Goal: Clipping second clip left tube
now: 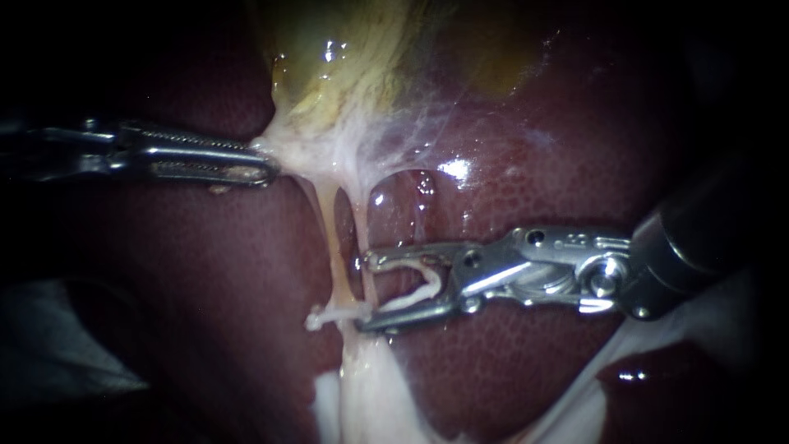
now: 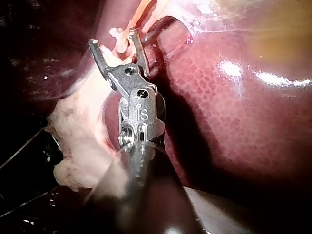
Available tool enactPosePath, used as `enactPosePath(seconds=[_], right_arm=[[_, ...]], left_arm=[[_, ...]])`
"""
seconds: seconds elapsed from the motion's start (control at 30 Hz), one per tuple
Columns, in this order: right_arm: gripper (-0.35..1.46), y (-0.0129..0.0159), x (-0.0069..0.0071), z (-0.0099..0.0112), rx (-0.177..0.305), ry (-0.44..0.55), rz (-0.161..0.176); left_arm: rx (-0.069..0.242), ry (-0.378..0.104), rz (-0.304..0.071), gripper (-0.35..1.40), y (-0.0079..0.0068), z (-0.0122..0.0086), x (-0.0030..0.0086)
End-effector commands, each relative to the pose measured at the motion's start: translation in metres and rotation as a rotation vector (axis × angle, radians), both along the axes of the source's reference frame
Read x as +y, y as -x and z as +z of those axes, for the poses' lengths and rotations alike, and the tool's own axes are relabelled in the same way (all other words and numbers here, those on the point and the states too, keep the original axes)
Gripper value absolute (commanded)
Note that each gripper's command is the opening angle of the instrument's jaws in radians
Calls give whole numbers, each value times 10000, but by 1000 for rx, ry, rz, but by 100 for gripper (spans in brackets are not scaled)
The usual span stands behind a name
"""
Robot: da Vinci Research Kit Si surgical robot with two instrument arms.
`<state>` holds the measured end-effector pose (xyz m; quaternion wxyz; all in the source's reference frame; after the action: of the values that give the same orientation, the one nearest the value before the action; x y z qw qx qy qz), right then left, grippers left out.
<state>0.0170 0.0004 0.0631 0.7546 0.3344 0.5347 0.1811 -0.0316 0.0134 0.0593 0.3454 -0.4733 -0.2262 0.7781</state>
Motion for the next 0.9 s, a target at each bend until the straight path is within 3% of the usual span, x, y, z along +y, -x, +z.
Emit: enactPosePath(seconds=[0.03,0.3,0.67,0.9], right_arm=[[49,-3,-2,3,1,-7,-7],[49,-14,-8,16,0,-16,-13],[49,-12,-5,47,-8,-22,-9],[49,-18,-5,55,-12,-24,-6]], left_arm=[[0,0,0,-35,0,0,0],[0,0,0,-35,0,0,0],[0,0,-1,-35,0,0,0],[1,0,-1,-35,1,0,0]])
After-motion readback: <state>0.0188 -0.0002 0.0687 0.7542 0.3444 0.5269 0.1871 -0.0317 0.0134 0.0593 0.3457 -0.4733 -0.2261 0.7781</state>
